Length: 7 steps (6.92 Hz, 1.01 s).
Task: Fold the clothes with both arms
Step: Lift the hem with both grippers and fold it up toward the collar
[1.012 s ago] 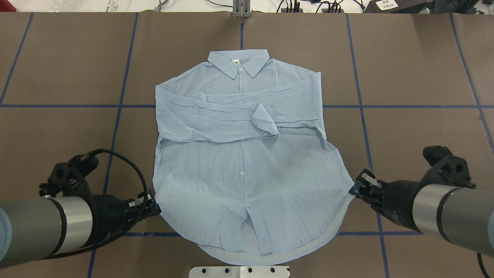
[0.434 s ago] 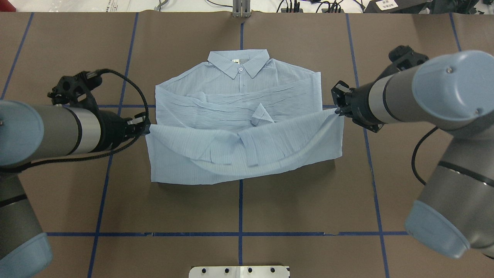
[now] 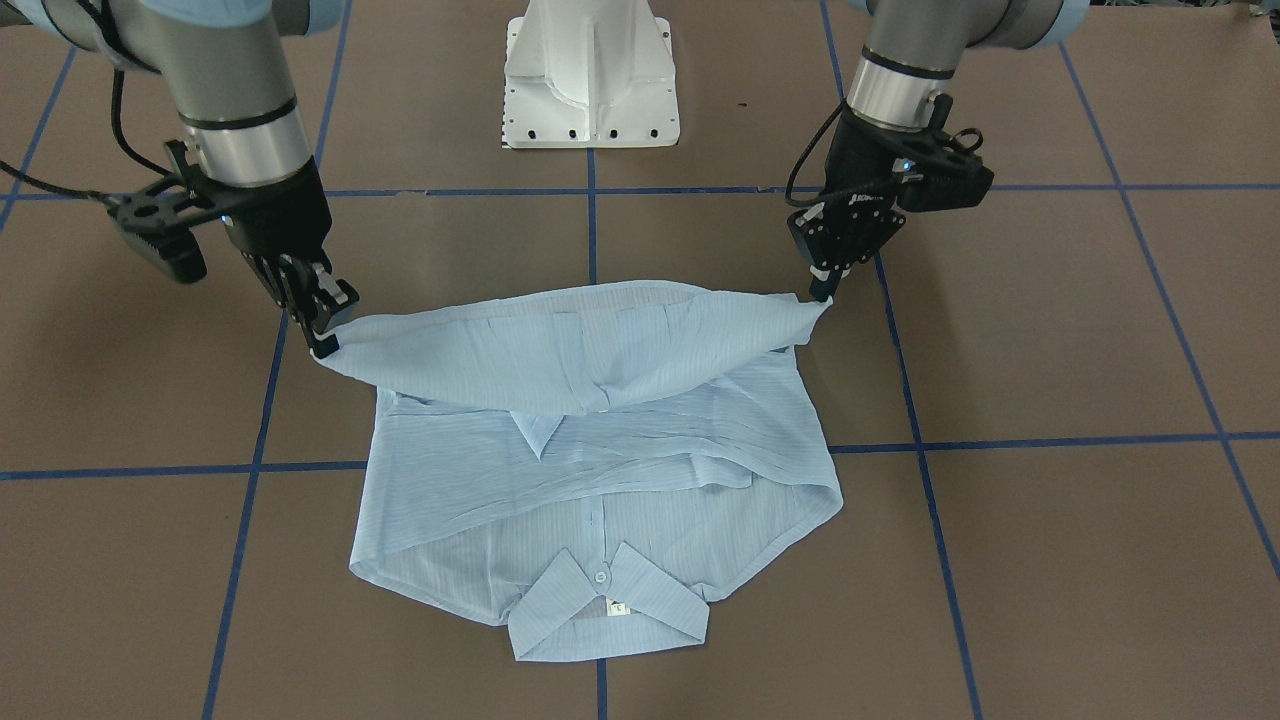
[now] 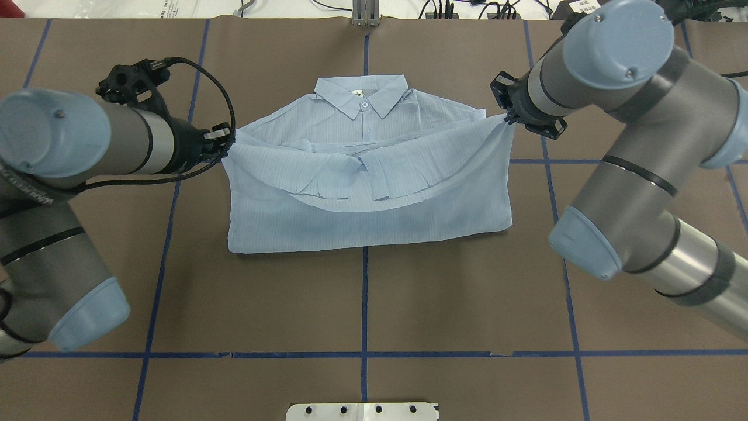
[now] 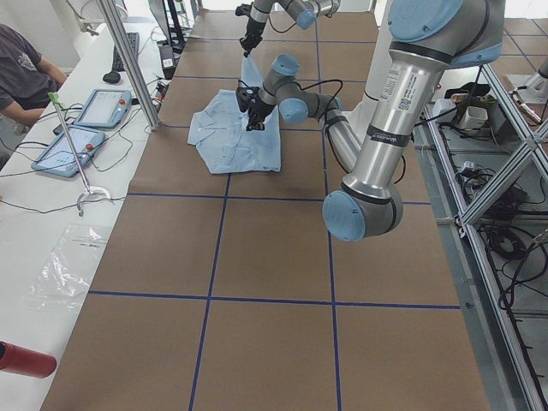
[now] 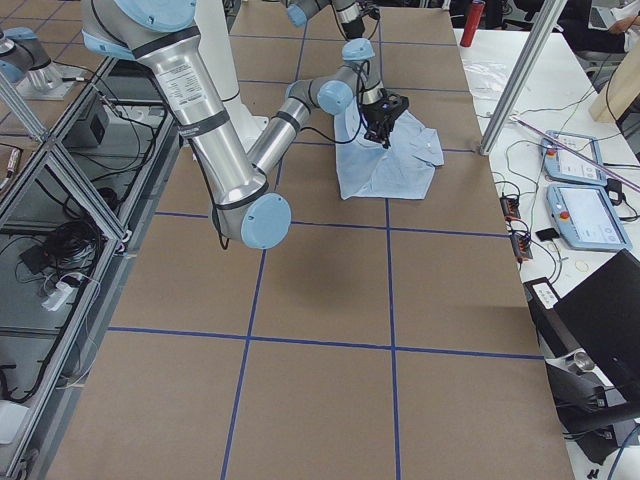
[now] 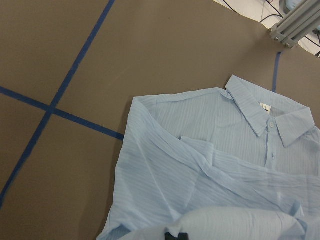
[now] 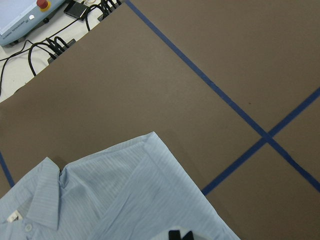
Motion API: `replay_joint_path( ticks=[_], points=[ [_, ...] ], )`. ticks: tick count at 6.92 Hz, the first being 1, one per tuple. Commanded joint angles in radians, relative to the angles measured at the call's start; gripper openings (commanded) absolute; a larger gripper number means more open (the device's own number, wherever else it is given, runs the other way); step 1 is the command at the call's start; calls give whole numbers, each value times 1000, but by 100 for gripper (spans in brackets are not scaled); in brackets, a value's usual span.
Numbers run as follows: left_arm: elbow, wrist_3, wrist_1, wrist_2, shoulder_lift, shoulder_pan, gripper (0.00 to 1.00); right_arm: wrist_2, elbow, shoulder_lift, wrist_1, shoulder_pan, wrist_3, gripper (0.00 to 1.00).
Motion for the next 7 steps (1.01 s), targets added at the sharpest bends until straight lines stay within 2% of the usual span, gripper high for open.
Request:
replay_joint_path(
  ticks=[1,2,3,4,5,7],
  points=[
    [278,31,-237,7,-50,-44,0,-2,-331,95,239,17,-5,0],
    [398,32,-342,8,-71,-67,0,-2,-422,127,267,21,-12,0],
    [499,37,-393,11,-109,-74,0,-5,-502,170,282,20,-10,0],
    [597,37,-459,32,-146,-93,0,-5,-547,176,302,23,-15,0],
    [661,37,-519,40,-159,-97,0,-7,-582,178,350,27,-15,0],
    [728,37,-550,43,-189,-97,0,-7,-640,202,368,32,-16,0]
  ],
)
